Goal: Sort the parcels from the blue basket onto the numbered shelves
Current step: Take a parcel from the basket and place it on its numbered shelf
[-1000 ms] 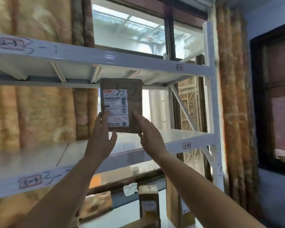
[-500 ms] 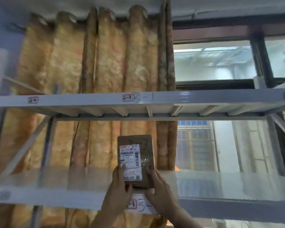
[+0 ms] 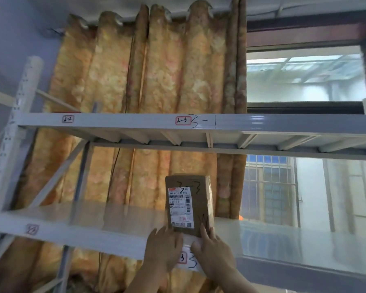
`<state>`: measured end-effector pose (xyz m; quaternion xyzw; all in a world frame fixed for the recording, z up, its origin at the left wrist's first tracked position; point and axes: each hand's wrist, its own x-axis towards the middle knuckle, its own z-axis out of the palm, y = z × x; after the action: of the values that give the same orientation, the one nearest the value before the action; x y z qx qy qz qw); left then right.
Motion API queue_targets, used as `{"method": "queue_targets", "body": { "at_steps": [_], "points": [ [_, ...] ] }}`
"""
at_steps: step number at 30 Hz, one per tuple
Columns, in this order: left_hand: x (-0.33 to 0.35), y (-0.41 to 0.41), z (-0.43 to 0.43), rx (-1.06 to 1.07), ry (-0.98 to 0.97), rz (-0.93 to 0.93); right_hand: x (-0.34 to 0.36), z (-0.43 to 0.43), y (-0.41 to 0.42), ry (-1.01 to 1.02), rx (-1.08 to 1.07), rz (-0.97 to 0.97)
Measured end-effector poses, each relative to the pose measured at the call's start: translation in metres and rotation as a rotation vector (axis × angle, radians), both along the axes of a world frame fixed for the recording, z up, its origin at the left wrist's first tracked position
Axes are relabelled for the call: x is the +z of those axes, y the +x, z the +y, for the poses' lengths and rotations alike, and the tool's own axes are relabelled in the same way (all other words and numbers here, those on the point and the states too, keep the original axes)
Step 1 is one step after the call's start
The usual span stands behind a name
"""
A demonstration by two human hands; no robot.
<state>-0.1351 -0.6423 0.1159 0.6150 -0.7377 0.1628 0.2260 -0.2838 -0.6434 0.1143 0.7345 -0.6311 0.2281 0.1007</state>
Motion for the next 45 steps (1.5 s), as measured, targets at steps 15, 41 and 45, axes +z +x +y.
{"method": "queue_targets", "body": {
  "at_steps": [15, 41, 45],
  "points": [
    [-0.127, 0.070, 0.084, 0.112, 0.082, -0.035, -0.116, 0.076, 0.053, -0.339, 0.392, 0.283],
    [-0.319, 0.566, 0.437, 1.006, 0.918, 0.449, -0.311, 0.213, 0.553, 0.928, 0.942, 0.537],
    [-0.386, 0.604, 0.467, 1.015, 1.071, 0.457, -0.395, 0.222, 0.608, 1.041, 0.981, 0.563]
  ]
}}
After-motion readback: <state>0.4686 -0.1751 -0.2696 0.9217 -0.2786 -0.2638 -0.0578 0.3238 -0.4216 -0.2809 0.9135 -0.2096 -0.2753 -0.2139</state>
